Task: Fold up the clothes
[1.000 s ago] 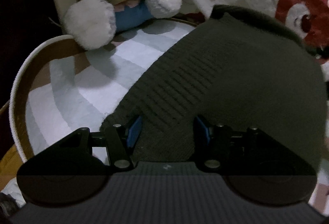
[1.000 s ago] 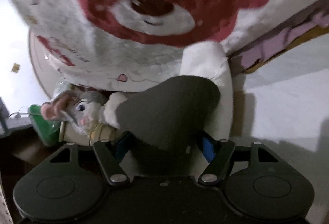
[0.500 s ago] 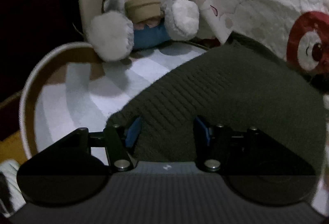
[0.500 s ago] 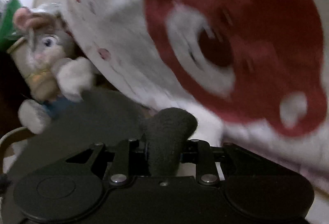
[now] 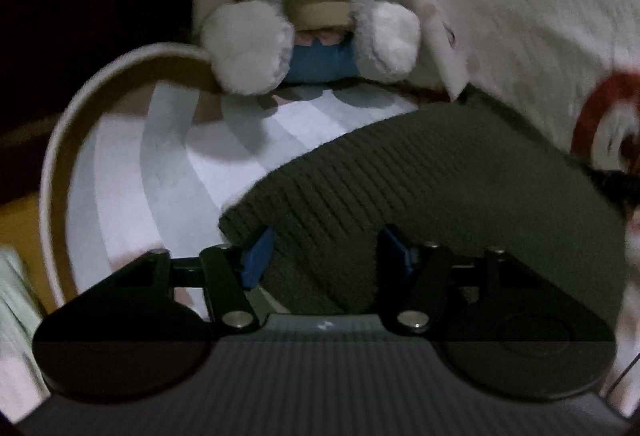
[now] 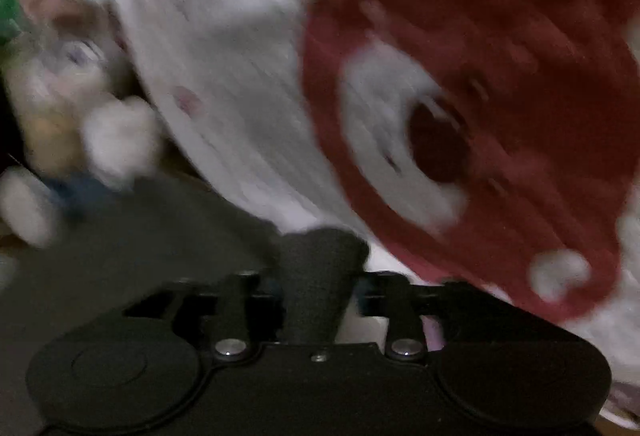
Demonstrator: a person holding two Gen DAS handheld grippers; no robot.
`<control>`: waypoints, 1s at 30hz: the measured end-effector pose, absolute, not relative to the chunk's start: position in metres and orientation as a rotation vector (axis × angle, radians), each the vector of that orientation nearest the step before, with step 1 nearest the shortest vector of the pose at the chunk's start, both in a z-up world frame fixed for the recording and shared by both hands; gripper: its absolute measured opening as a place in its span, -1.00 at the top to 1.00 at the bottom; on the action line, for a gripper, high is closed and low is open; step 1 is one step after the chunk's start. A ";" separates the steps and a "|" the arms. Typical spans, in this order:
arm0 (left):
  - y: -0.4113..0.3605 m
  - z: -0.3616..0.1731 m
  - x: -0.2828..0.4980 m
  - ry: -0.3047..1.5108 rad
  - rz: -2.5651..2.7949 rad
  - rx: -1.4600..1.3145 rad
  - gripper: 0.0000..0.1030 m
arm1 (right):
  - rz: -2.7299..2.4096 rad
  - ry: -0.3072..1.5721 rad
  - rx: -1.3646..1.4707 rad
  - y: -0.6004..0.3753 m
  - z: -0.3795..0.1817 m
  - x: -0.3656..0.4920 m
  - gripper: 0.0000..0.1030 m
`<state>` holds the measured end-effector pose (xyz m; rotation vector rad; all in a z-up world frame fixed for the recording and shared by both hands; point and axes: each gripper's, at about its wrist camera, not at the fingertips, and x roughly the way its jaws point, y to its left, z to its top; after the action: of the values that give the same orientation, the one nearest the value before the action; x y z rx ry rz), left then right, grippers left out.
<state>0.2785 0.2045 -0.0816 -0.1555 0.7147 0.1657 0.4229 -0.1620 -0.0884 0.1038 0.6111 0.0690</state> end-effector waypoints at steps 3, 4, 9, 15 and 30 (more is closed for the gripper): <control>0.201 -0.079 0.286 0.763 0.185 -0.080 -0.37 | -0.108 0.407 0.080 -0.163 -0.078 0.385 -0.16; 0.203 -0.079 0.288 0.775 0.189 -0.083 -0.37 | -0.061 0.410 0.083 -0.157 -0.076 0.382 -0.18; 0.223 -0.086 0.286 0.801 0.201 -0.271 -0.49 | 0.185 0.431 0.098 -0.128 -0.065 0.368 -0.19; 0.224 -0.094 0.279 0.789 0.185 -0.266 -0.55 | 0.257 0.542 0.112 -0.103 -0.075 0.394 -0.23; 0.212 -0.070 0.239 0.731 0.154 -0.106 -0.53 | 0.035 0.517 0.372 -0.148 -0.069 0.380 0.21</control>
<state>0.2387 0.2119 -0.0703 -0.1064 0.7309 0.1545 0.3796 -0.1475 -0.0688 0.3716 0.5165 0.0347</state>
